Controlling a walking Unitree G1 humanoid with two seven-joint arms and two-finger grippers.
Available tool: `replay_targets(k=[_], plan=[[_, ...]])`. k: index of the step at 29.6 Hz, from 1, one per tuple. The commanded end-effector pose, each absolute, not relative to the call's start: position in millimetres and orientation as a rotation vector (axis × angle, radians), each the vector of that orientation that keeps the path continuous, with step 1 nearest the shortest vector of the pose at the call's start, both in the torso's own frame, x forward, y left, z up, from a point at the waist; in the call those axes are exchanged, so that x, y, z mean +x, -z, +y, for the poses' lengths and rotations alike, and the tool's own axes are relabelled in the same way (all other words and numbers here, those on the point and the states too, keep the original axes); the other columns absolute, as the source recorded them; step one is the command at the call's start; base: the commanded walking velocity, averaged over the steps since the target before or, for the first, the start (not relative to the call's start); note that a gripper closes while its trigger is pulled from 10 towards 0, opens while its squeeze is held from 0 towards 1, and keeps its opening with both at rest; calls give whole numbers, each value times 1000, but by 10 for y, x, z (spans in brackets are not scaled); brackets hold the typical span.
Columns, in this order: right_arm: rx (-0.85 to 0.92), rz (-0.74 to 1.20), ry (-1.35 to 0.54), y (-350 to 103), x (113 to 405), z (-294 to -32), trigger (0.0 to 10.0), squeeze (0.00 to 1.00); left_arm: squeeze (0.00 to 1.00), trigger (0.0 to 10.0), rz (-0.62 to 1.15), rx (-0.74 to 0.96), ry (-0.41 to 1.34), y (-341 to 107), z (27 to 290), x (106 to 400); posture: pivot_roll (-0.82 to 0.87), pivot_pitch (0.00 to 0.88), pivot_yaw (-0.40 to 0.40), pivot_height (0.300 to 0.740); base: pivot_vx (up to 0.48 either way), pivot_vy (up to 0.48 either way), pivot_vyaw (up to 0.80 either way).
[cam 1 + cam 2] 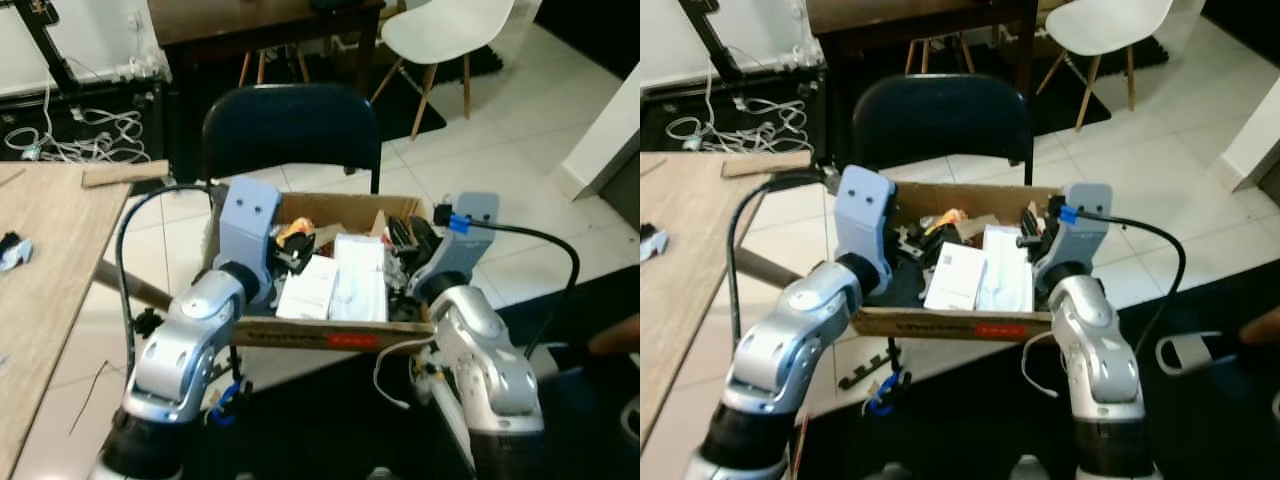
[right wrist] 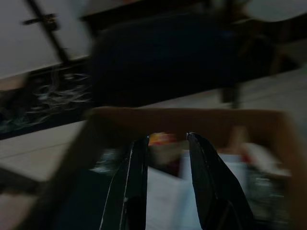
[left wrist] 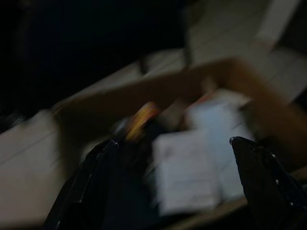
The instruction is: Picking trash to rubbish bin
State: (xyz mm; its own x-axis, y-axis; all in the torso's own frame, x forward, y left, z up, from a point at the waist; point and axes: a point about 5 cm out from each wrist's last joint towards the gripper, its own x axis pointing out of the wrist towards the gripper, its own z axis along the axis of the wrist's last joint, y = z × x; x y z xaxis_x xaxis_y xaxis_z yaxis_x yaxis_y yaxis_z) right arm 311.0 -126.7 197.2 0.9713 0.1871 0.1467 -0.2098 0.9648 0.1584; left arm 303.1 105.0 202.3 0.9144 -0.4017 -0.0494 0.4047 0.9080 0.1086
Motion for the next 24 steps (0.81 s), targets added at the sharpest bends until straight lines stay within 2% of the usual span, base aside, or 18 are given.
replay_targets(k=[1,11,17,24], plan=[[179,-125,-209,-1957,3078,-1264,10000,0,0,10000,49,140,415,-1970,1060,3016,96,205,30,740,0,0,0],[195,-126,-236,-1964,3102,-1199,10000,0,0,10000,-21,57,334,-2068,1198,3018,111,180,19,740,0,0,0],[178,-147,-221,-2014,3146,-1257,10000,0,0,10000,-21,48,366,-2042,1103,3046,100,163,16,740,0,0,0],[163,-128,-205,-1944,3142,-1297,10000,0,0,10000,-41,15,347,-2033,1122,3057,90,157,14,740,0,0,0]])
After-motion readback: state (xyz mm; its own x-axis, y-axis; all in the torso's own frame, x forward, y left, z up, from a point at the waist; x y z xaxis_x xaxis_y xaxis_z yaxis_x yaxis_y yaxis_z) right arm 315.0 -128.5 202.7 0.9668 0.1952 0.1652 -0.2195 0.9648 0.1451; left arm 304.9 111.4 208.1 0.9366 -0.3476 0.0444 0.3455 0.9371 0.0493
